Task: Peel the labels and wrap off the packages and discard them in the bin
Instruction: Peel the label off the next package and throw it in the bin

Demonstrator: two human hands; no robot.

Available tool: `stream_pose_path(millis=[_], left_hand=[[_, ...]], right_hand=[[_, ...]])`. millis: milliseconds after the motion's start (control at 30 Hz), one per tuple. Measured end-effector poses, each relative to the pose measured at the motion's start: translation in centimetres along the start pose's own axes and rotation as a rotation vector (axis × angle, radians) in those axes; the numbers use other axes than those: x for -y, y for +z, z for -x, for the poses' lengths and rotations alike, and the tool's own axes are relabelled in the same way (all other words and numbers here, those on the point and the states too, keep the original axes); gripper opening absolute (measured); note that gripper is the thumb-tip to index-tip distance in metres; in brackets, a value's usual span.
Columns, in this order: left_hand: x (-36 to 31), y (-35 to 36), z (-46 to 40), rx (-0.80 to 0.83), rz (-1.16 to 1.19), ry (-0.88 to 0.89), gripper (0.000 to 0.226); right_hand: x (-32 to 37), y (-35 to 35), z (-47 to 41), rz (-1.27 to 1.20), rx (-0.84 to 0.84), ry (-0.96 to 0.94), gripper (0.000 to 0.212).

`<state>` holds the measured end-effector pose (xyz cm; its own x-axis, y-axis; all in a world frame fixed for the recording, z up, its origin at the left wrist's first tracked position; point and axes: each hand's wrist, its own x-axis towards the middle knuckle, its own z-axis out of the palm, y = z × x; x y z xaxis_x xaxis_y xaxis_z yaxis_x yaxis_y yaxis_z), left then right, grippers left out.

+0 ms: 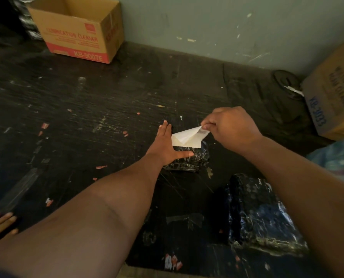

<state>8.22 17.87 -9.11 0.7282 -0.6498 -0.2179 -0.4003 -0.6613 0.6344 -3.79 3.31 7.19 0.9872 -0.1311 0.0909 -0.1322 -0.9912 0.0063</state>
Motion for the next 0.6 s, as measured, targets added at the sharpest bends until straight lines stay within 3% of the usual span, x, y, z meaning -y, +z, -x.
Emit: stream_pose_path(millis=[300,433,600], left_hand=[[-0.1,0.0,-0.1,0.016,-0.014,-0.028,0.142],[0.3,0.1,0.0,0.005,0.05,-0.005,0.148],[-1.2,-0.7,0.2,0.055,-0.137,-0.035,0.147]], right_hand=[[-0.3,-1.2,1.3,0.019,-0.004,0.006,0.022],[-0.9,-3.7,1.3,-0.133,-0.163,0.161,0.021],[-2.7,-8.1,0.5,-0.019,-0.136,0.133,0.024]])
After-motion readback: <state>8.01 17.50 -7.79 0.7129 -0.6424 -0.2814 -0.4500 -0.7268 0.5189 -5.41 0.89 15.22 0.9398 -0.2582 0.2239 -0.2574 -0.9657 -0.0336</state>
